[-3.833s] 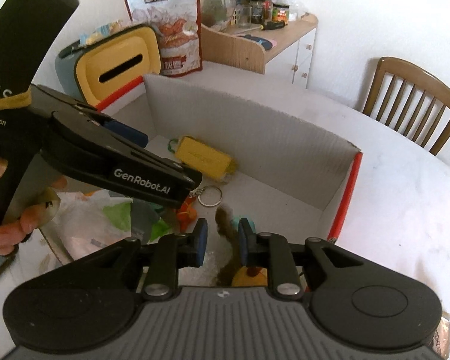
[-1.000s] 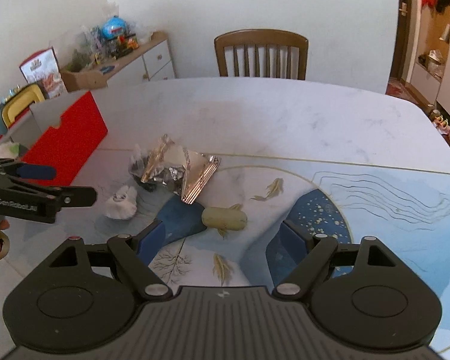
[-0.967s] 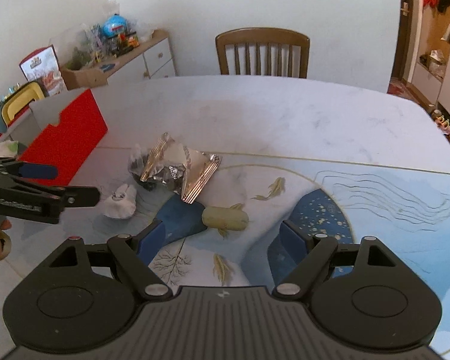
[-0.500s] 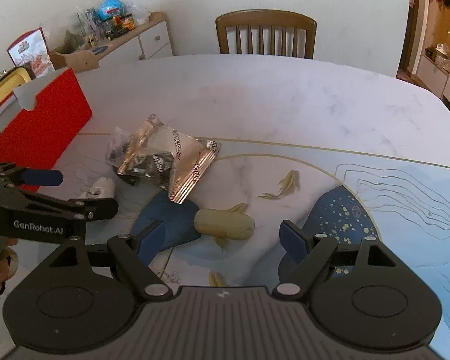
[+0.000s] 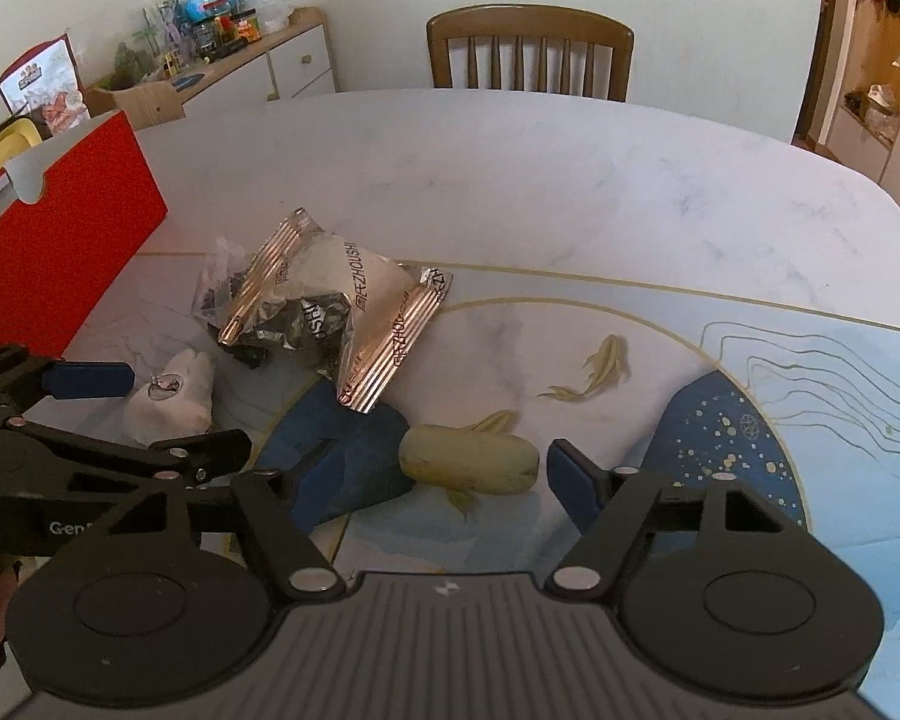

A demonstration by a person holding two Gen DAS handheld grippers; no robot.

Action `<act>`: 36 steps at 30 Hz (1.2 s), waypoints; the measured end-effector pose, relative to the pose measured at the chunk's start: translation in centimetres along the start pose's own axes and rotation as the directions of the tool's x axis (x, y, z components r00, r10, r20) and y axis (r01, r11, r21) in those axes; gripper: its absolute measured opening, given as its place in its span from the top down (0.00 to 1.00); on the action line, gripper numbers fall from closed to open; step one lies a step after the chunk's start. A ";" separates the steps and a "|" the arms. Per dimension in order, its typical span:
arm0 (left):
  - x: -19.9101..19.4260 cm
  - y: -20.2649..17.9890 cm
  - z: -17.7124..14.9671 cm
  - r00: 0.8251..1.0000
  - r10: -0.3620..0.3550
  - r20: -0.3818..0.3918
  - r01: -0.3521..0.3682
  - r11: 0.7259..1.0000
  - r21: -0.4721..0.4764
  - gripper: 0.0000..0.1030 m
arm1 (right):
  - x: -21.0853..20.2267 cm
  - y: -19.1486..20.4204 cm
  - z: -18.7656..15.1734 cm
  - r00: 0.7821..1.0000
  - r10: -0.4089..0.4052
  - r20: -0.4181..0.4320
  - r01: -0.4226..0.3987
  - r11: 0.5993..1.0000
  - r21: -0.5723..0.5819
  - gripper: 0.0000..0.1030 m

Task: Organize objects
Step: 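Grasp the white plush toy with the left tool while the right grasps the pale green cylinder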

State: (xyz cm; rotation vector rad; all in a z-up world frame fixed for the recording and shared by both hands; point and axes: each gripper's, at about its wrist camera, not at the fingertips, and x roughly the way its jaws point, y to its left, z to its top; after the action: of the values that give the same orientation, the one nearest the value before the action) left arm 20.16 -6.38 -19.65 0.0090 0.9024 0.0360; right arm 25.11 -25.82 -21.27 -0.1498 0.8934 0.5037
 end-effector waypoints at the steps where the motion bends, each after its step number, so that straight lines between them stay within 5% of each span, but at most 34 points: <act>1: -0.1 0.1 0.1 1.000 0.000 0.003 0.000 1.000 0.002 0.20 | 0.1 0.0 0.0 1.000 -0.003 -0.003 0.003 1.000 0.002 0.35; 12: -0.7 0.1 0.1 1.000 -0.031 0.003 0.031 0.999 0.009 0.50 | 0.0 -0.3 -0.3 0.999 -0.036 -0.006 0.036 0.998 0.047 0.51; 36: -8.9 3.2 1.2 0.986 -0.125 0.113 0.125 0.992 0.006 0.53 | -8.4 5.3 0.8 0.996 0.069 0.064 -0.069 0.998 0.008 0.51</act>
State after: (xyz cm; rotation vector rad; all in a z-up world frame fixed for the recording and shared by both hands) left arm 15.51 -3.51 -11.83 -0.0468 0.7878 -0.0803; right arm 18.80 -23.97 -13.78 -0.0934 0.8410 0.5654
